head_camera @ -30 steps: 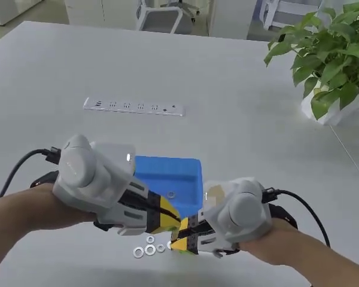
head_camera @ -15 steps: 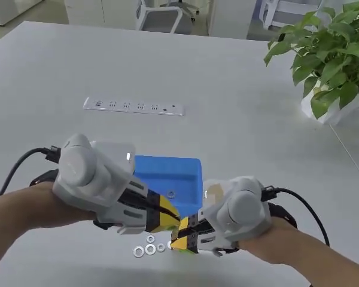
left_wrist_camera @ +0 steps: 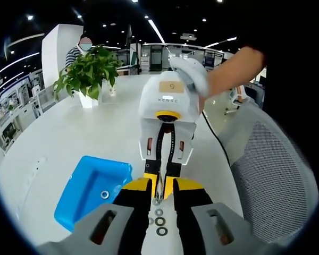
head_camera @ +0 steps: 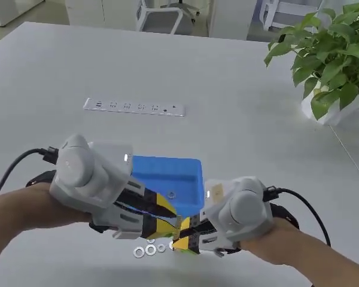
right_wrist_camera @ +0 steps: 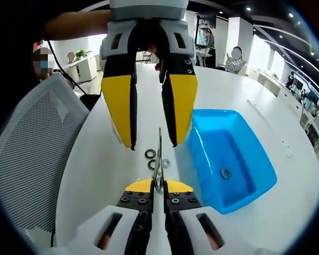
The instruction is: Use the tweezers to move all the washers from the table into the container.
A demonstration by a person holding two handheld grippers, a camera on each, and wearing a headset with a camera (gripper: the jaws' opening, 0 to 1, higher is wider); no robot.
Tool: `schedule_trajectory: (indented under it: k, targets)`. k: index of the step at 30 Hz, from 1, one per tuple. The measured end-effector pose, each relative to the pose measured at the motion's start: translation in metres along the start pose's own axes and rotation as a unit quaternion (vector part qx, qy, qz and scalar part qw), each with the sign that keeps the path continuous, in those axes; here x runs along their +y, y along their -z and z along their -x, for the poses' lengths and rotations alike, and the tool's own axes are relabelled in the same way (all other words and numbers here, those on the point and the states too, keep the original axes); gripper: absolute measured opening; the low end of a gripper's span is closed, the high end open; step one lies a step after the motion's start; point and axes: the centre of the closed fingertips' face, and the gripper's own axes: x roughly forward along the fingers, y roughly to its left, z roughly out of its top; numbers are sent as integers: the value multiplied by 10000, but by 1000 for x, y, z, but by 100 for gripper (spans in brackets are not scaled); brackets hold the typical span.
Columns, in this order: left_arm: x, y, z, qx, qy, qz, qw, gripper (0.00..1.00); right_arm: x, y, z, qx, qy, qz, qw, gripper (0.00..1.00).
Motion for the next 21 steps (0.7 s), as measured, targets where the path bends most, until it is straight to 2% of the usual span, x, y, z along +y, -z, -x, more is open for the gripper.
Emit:
schedule_trajectory:
  k: [3, 7, 10, 15, 21]
  targets:
    - [-1, 4, 3, 38, -16, 45, 10000, 27, -1, -2, 3, -46, 5, -40, 10000, 7]
    - [-3, 6, 8, -20, -34, 197, 9998, 34, -1, -3, 8, -42, 25, 7, 10000, 7]
    - [-3, 9, 12, -43, -142, 308, 9994, 44, -1, -5, 12, -45, 42, 55, 10000, 7]
    - [-9, 9, 20, -182, -332, 468, 9982, 52, -2, -9, 18, -47, 68, 119, 9999, 7]
    - [-9, 7, 29, -355, -594, 590, 9959, 63, -6, -17, 28, -97, 117, 176, 9997, 7]
